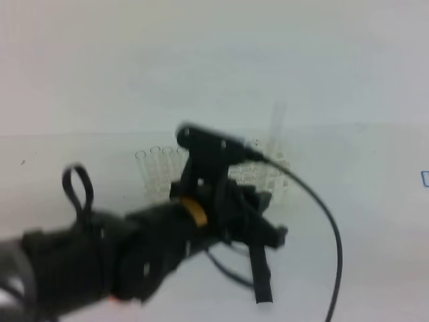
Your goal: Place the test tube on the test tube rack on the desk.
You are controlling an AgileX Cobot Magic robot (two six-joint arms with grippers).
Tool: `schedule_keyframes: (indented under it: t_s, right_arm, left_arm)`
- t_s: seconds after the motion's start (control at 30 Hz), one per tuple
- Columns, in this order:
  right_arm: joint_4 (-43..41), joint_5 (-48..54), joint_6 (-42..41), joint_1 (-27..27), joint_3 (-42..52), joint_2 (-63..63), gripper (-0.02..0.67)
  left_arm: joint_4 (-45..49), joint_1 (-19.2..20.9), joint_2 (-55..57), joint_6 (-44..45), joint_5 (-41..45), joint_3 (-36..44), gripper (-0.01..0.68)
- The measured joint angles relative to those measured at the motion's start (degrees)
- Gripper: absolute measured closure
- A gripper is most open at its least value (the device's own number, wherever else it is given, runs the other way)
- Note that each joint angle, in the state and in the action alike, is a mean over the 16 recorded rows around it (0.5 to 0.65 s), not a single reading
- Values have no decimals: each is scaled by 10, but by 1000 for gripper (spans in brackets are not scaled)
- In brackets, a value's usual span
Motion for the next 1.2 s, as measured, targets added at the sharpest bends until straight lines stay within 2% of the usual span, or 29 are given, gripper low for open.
schedule_keyframes:
  t_s: [0.23,0.43,0.83,1.03,1.2]
  right_arm:
    - [56,38,-45,0,0,1,650]
    - [177,54,-163,0,2,14,650]
    - [516,70,-498,28,12,105,650]
    - [595,102,-609,64,11,183,645]
    - [626,134,-679,91,3,257,606]
  left_arm:
    - [-4,-57,-25,-7,-171,125,562]
    - [9,-83,-31,-35,-258,185,562]
    - [117,-96,-28,-89,-444,256,562]
    - [174,-96,-29,-115,-495,285,562]
    - [222,-96,-29,-141,-505,302,562]
